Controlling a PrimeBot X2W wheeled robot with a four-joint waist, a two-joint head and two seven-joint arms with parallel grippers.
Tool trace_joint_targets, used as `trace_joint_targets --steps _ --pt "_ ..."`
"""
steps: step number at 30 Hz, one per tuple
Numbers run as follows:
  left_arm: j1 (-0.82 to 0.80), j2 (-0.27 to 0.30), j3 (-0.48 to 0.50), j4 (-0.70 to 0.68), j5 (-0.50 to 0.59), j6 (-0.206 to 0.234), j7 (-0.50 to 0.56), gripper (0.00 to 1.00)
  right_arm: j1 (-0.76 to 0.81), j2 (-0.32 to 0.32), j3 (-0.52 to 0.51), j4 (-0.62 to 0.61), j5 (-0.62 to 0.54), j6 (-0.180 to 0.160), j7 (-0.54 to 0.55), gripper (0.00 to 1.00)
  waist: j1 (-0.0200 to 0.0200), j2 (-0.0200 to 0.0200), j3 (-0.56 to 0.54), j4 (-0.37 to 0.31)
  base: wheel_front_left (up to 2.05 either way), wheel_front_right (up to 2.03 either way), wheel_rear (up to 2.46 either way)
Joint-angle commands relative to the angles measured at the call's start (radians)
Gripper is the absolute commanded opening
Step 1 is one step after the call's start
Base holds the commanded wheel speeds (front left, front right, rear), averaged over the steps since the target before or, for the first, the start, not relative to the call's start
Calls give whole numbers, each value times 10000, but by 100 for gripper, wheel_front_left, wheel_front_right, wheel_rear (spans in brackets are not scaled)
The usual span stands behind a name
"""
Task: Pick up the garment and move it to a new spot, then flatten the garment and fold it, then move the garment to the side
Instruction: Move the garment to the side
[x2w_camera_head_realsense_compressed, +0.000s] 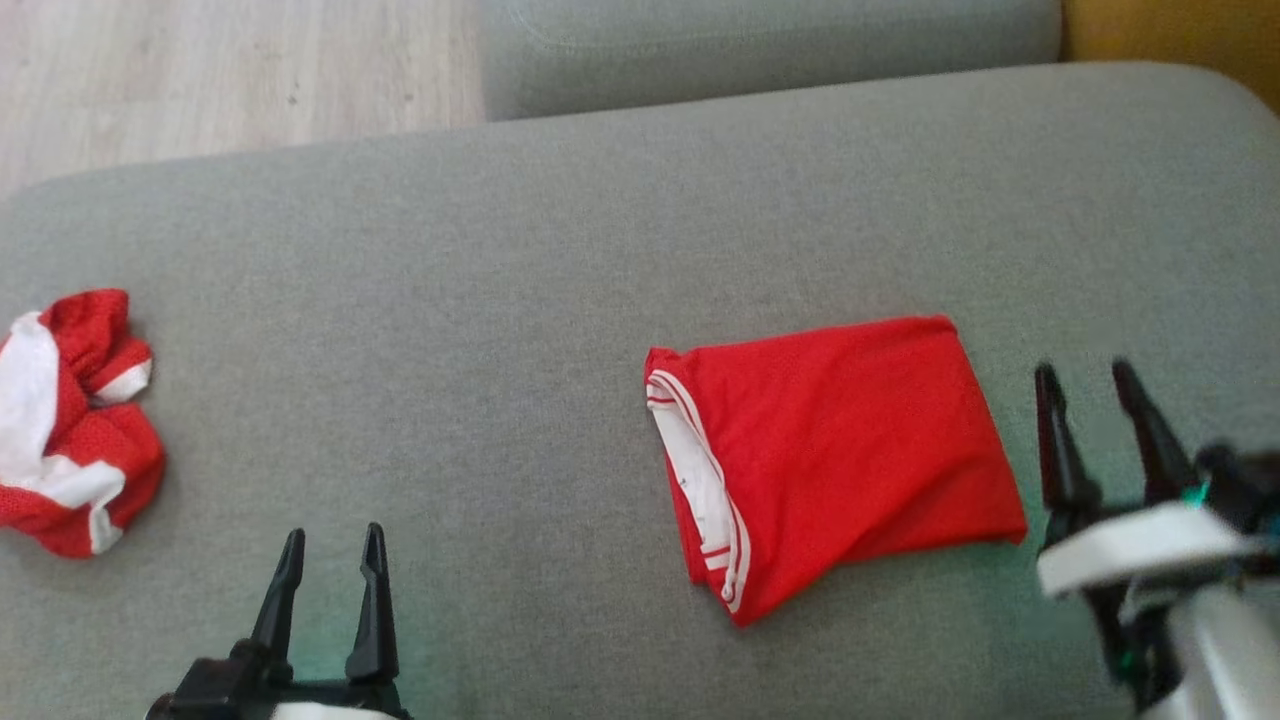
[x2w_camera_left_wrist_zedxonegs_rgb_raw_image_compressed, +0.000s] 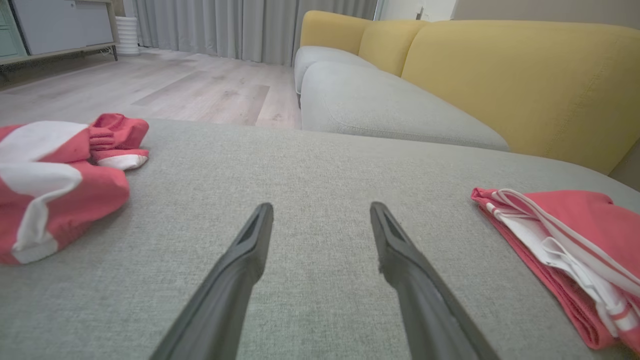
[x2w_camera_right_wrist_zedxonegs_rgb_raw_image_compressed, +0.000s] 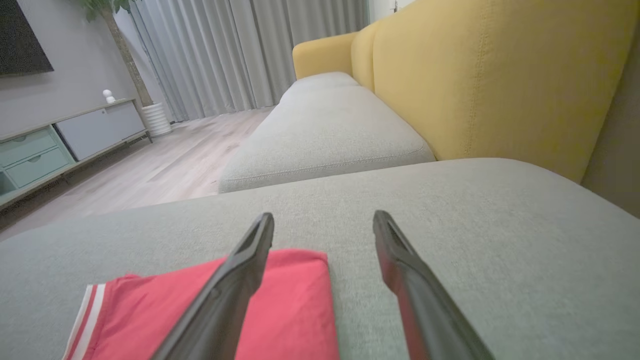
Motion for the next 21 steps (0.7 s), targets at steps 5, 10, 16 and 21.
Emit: trace_joint_targets --steps 5,10,16,21 --pt "-613 144 156 -332 39 16 -53 100 -1882 -1163 802 -84 1499 77 2280 100 0 0 581 -97 0 0 0" --pt "-910 217 -3 -277 44 16 -53 100 -2456 -1670 1673 980 2469 77 4821 100 0 0 783 82 0 0 0" --pt "-993 218 -81 -240 53 16 -53 100 -2634 -1863 2237 2099 3099 77 6273 100 0 0 943 272 0 0 0" --pt "-1076 267 -109 -220 64 16 -53 100 -3008 -1533 2285 3061 3158 77 6581 100 0 0 1051 331 0 0 0"
